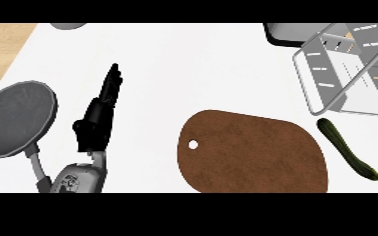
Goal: Pick the pear from the cutting board and place it in the tiered basket
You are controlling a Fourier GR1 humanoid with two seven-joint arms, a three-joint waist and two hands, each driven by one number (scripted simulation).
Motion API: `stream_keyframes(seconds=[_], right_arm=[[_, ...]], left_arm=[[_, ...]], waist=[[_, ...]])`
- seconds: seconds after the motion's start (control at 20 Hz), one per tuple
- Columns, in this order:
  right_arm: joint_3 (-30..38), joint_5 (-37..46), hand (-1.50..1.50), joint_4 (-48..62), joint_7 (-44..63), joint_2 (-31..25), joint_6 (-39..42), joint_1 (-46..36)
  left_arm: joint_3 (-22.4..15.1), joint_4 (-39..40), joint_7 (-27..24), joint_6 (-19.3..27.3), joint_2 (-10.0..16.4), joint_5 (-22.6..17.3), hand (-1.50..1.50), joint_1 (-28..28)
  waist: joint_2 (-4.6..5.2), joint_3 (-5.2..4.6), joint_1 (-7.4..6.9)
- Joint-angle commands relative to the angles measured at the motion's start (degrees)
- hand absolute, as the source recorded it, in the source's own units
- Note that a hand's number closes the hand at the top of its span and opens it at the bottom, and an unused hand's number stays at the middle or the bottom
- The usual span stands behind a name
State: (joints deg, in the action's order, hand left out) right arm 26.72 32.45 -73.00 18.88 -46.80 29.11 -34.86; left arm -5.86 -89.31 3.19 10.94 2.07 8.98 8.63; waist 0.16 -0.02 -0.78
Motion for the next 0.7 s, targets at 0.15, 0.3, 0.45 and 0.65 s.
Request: stream_keyframes(seconds=[0.15, 0.3, 0.45, 0.65], right_arm=[[-3.9, 7.2, 1.5, 20.2, -11.6, -4.6, -9.4, -6.4], [-5.3, 8.8, 1.5, 22.3, -15.0, -3.6, -12.5, -4.4], [-7.2, 11.9, 1.5, 33.1, -16.8, -4.5, -15.3, -11.5], [1.1, 5.1, -1.5, 40.2, -12.5, -1.4, -15.9, -12.4]], left_arm=[[1.9, -0.4, 1.0, -2.1, 1.3, -1.8, 0.0, 1.3], [0.0, -0.7, -0.8, -0.6, -0.2, 0.2, 0.0, -1.5], [-0.7, -2.1, 2.2, -0.3, -0.7, 1.0, 0.0, 0.2], [-1.5, -1.2, 0.5, -0.5, -1.0, 1.3, 0.0, 0.2]], waist=[[0.22, 0.05, -0.48], [0.04, 0.04, 0.02], [0.23, 0.06, -0.71], [0.59, 0.17, -1.39]])
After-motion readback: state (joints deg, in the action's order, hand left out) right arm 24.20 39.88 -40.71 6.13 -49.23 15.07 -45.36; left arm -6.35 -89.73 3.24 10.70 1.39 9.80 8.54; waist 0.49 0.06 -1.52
